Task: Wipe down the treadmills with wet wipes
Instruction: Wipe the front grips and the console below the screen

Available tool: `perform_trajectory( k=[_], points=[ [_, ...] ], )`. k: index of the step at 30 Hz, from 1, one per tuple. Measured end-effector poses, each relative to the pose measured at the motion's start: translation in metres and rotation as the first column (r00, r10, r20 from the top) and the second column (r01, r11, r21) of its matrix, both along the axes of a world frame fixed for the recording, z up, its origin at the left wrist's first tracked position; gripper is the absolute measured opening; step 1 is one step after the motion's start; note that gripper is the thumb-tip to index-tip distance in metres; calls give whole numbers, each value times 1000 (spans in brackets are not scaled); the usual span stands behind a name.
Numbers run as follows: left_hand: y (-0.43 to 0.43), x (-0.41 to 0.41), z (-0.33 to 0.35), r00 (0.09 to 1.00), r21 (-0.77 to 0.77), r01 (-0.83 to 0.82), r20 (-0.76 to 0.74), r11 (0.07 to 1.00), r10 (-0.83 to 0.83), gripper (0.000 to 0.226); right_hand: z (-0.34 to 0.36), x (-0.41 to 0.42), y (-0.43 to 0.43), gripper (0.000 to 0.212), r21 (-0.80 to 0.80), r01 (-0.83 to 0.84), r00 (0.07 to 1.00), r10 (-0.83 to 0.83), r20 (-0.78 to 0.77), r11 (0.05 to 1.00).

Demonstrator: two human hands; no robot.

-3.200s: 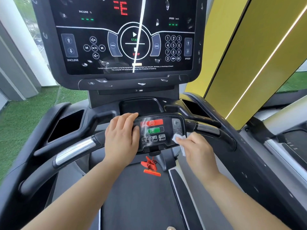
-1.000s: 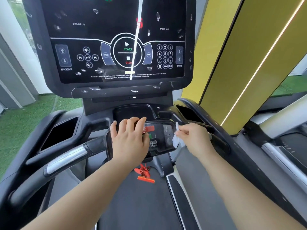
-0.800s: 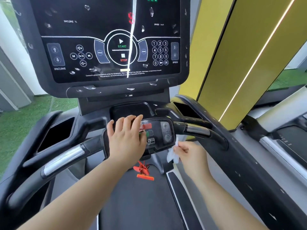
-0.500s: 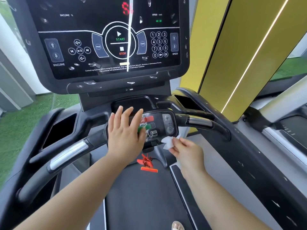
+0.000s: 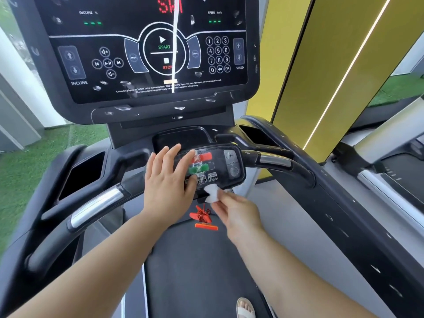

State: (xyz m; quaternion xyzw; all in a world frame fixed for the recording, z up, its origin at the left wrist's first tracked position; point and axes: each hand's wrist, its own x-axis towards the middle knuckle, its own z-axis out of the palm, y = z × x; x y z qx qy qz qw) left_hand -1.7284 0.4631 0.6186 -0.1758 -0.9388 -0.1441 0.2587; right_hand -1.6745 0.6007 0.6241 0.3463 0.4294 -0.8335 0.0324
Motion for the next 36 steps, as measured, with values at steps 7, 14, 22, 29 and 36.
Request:
perform_trajectory(
  k=[7, 14, 22, 29, 36],
  points=[
    [-5, 0, 5, 1000, 16, 12, 17, 1000, -13, 46, -5, -5, 11, 9, 5, 97, 995, -97, -14, 995],
    [10, 3, 11, 999, 33, -30, 46, 999, 29, 49, 14, 12, 10, 16, 45, -226, 972, 228, -48, 973],
    [59, -15, 23, 996, -23, 83, 24, 996, -82, 48, 40, -18, 101, 23, 545, -200, 944, 309, -115, 814],
    [91, -38, 32, 994, -83, 18, 112, 996, -9, 44, 37, -87, 123, 26, 993, 12, 825, 560, -78, 121],
    [107, -45, 23, 996, -138, -65, 51, 988, 73, 38, 6, -96, 137, 11, 934, 277, 563, 826, 32, -225]
  ],
)
